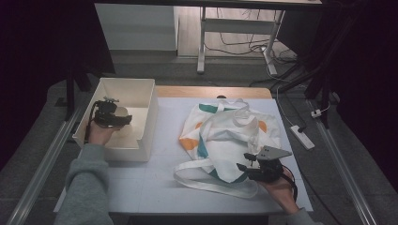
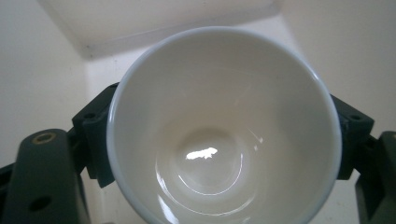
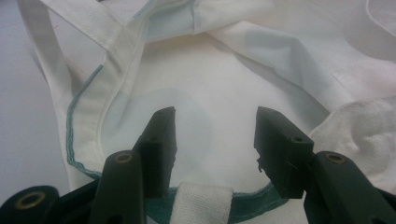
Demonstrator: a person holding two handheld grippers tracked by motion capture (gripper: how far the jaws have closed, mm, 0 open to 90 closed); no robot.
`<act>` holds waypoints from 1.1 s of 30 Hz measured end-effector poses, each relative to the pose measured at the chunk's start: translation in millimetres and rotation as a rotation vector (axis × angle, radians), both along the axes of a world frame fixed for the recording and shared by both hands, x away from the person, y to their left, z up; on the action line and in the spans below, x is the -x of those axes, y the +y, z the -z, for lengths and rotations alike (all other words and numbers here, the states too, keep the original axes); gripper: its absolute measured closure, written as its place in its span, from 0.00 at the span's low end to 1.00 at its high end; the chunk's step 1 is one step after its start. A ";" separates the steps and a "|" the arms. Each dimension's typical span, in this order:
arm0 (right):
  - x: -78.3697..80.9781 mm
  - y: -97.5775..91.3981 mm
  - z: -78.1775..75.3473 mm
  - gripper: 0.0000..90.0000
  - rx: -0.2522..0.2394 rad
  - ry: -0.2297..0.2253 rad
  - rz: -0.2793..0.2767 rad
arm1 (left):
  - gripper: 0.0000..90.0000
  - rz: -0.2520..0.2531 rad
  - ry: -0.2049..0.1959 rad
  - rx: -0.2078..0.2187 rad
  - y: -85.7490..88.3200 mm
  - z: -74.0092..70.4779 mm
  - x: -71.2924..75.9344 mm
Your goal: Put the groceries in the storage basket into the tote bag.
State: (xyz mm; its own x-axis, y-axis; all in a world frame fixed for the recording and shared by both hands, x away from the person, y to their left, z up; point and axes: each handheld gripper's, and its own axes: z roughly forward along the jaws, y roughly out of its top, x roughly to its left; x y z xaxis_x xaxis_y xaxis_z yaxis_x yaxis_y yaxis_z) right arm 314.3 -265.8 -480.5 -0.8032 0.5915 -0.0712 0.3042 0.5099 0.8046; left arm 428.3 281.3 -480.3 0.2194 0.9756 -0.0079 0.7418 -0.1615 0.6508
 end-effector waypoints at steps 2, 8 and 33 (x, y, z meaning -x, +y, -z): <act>0.3 0.2 -0.2 0.54 0.001 -0.002 -0.001 | 0.22 0.009 0.001 -0.002 -0.8 -0.4 0.2; -0.1 -0.4 0.0 0.54 0.000 -0.001 0.001 | 0.22 0.022 -0.023 -0.003 -4.2 -6.3 3.3; -0.3 -0.5 0.0 0.54 -0.003 -0.001 0.002 | 0.22 0.190 -0.339 0.279 -11.8 -95.3 60.8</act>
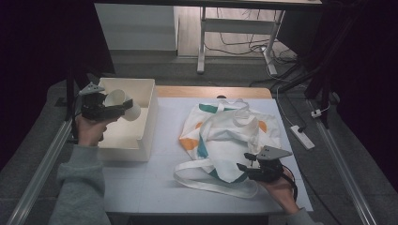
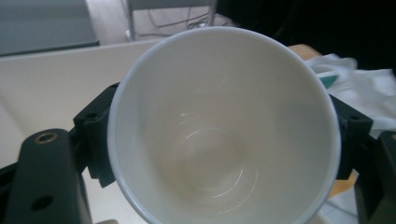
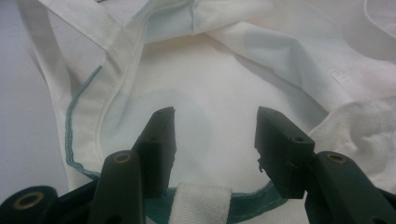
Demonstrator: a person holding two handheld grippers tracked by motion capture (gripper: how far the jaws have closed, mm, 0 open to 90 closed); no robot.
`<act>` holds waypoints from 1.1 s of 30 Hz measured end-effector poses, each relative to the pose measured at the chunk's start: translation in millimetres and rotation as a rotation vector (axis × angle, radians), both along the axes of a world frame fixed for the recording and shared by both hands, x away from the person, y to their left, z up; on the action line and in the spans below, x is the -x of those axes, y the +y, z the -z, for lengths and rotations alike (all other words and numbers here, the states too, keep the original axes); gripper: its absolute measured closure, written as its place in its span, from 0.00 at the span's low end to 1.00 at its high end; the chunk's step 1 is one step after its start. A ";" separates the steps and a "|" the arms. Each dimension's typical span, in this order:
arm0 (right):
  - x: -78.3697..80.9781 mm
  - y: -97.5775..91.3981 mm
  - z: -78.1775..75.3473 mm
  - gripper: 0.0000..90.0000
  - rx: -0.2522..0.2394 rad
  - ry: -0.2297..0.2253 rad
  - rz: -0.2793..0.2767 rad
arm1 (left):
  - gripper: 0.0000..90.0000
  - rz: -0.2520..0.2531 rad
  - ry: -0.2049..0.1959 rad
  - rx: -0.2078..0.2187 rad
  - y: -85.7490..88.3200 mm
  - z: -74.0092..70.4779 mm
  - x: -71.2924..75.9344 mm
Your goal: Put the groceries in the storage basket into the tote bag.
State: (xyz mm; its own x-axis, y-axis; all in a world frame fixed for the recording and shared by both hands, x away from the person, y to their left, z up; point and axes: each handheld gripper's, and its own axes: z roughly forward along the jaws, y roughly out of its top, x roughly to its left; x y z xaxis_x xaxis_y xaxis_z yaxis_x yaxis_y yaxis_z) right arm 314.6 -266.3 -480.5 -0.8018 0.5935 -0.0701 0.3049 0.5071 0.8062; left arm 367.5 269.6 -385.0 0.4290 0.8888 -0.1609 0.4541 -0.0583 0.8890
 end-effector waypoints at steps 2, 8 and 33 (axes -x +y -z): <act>-0.1 0.1 0.1 0.54 0.000 0.001 0.001 | 0.22 0.029 -0.022 0.017 -5.2 -6.3 4.8; 0.1 0.1 -0.2 0.53 -0.001 -0.001 0.001 | 0.22 0.127 -0.077 0.044 -24.5 -22.4 18.9; 3.2 2.5 -8.8 0.47 -0.047 -0.023 -0.014 | 0.22 0.462 -0.062 -0.030 -126.3 -22.0 41.0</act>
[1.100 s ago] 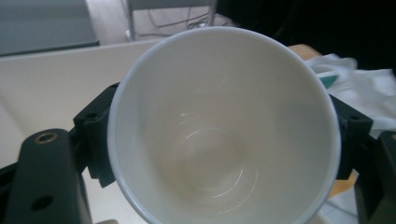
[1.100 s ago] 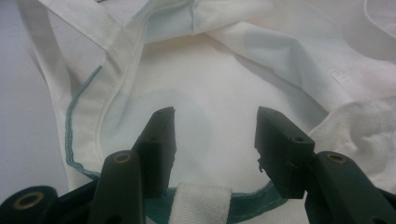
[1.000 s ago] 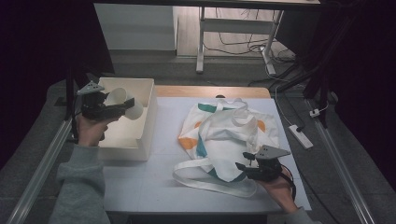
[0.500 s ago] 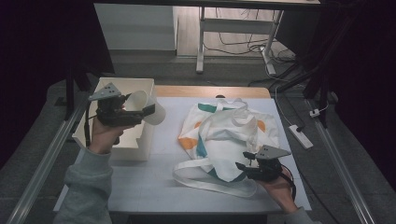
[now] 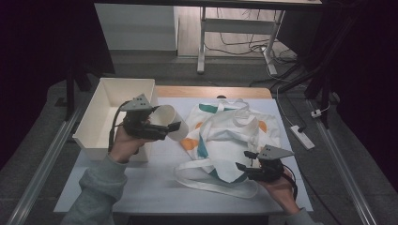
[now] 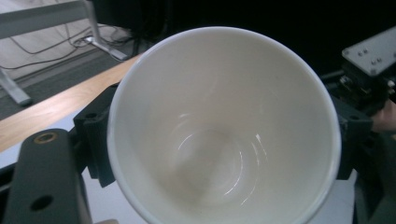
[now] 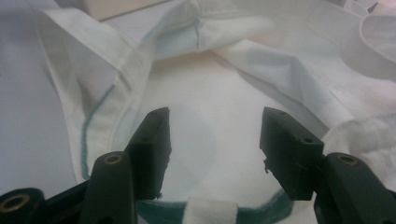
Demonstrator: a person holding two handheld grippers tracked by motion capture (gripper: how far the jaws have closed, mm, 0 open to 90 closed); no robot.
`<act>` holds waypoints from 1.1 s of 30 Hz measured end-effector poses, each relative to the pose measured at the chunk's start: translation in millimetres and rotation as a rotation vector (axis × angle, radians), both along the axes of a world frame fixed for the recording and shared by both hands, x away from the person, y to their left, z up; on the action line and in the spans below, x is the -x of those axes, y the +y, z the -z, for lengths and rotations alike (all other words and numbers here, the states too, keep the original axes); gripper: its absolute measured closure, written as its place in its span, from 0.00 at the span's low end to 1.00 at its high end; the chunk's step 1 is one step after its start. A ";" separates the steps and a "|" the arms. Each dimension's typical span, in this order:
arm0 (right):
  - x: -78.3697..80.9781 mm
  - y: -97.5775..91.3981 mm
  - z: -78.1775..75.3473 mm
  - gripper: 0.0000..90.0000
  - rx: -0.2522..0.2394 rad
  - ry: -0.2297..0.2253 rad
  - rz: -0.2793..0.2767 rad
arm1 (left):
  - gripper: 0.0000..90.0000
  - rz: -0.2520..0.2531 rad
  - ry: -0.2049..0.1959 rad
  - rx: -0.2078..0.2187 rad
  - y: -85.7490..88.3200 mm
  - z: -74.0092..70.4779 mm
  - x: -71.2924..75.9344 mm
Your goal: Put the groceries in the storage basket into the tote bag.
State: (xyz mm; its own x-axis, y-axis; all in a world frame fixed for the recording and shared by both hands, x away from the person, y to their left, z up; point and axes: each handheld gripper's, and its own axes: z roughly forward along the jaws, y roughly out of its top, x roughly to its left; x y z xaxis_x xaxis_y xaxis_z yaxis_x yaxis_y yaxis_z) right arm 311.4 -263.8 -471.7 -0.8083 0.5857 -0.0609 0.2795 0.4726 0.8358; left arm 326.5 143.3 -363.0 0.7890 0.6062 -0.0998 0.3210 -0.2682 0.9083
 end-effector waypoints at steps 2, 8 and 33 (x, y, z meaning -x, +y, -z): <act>1.5 2.9 -4.2 0.44 -0.008 -0.002 -0.008 | 0.22 0.023 0.003 -0.023 -10.6 2.3 1.5; 6.3 19.9 -15.8 0.36 -0.025 -0.024 -0.051 | 0.22 0.080 0.027 -0.087 -39.6 14.5 0.6; 3.3 106.0 -28.0 0.16 -0.013 -0.126 -0.096 | 0.22 0.173 0.110 -0.137 -94.0 44.7 -11.4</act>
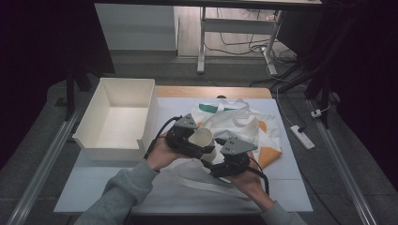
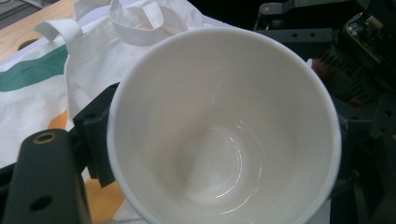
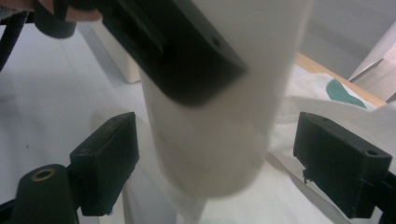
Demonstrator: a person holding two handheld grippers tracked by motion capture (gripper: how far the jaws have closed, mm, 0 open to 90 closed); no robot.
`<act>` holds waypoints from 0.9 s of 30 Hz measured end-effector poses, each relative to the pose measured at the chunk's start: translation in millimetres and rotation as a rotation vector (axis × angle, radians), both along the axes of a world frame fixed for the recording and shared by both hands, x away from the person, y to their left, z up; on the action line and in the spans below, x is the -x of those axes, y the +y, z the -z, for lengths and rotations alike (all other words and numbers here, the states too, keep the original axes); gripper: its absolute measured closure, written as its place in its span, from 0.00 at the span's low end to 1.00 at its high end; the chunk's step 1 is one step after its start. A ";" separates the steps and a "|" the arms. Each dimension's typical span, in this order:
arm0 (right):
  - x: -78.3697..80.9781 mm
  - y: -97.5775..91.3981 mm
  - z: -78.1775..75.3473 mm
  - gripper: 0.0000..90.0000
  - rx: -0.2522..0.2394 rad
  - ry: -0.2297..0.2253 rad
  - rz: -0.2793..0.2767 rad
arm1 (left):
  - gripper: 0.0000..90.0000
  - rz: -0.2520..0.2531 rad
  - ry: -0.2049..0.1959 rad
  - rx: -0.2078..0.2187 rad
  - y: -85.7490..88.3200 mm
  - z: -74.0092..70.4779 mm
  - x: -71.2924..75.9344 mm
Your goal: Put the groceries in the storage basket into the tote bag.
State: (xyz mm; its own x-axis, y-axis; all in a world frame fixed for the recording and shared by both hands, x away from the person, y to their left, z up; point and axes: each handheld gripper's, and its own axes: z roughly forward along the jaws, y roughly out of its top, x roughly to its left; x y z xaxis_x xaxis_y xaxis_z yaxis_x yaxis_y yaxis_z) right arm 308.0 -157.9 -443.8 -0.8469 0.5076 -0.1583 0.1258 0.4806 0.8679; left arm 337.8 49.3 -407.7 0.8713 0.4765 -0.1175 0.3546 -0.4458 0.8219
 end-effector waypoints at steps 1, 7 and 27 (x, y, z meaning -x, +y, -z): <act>0.0 2.2 -0.2 0.16 0.003 -0.001 -0.004 | 0.22 0.004 0.000 -0.002 -0.5 0.1 0.0; 0.4 10.4 -0.1 0.17 0.015 -0.030 -0.001 | 0.22 0.009 0.000 -0.008 -2.7 0.7 0.4; -3.3 14.8 2.4 0.25 0.027 -0.027 0.041 | 0.20 0.010 0.001 0.018 -4.9 1.7 0.9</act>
